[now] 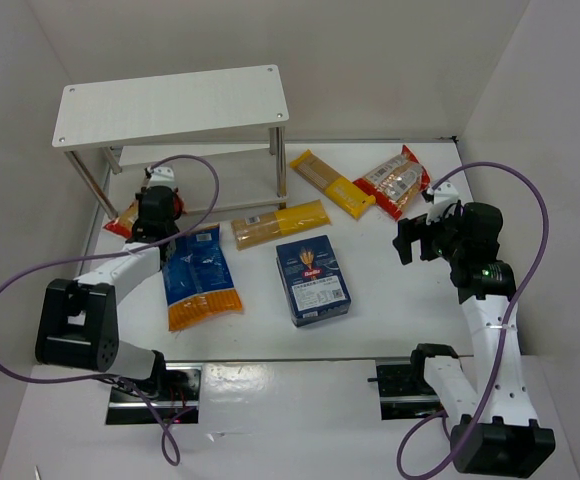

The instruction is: Place and organize the pasta boxes and bags onto the shelf

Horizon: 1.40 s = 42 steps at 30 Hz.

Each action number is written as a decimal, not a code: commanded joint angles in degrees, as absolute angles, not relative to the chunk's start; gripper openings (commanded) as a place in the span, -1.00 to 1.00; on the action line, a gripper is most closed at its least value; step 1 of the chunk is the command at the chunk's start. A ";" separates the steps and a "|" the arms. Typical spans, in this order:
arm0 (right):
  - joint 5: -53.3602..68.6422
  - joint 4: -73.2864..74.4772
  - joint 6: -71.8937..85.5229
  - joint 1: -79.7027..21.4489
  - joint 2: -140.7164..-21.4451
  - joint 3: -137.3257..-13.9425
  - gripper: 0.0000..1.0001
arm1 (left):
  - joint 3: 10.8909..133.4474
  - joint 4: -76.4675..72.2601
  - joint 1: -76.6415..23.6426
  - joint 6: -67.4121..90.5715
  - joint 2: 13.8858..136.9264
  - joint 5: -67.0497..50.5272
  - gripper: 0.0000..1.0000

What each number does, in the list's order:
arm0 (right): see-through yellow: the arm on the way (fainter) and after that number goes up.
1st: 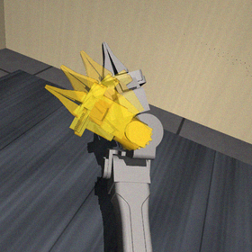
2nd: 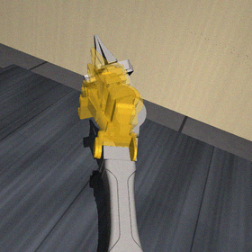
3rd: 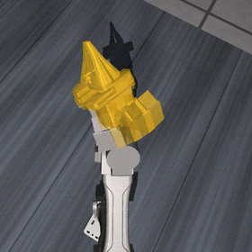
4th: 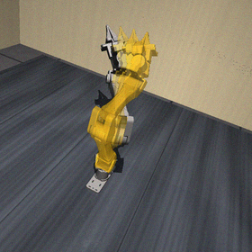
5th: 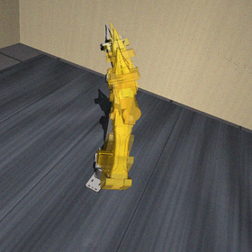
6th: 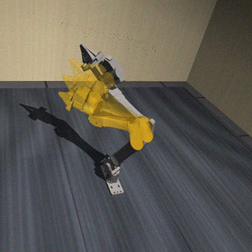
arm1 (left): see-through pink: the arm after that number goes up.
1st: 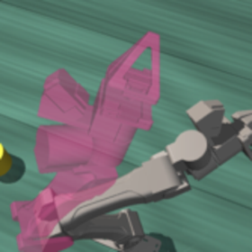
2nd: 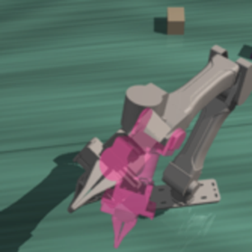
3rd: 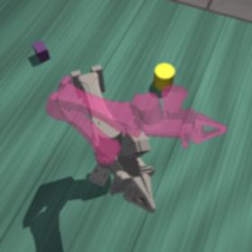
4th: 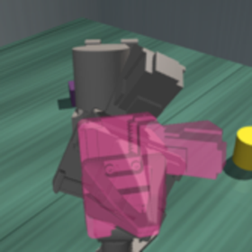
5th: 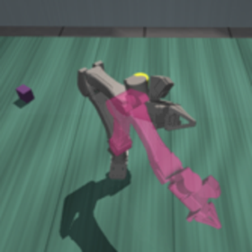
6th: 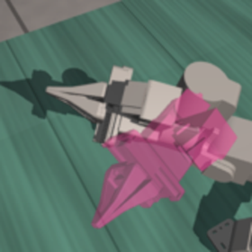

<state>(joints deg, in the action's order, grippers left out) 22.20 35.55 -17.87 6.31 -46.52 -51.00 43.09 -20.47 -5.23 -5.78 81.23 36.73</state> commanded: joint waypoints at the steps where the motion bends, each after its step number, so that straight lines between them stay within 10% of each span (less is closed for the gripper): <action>1: 23.55 33.75 -18.46 6.94 -46.05 -50.89 1.00 | 48.77 -36.21 -4.04 -3.52 80.51 40.69 -1.00; 42: 27.42 34.80 -20.57 9.67 -44.91 -50.89 1.00 | 56.69 -52.82 -1.41 -0.44 96.94 43.15 -1.00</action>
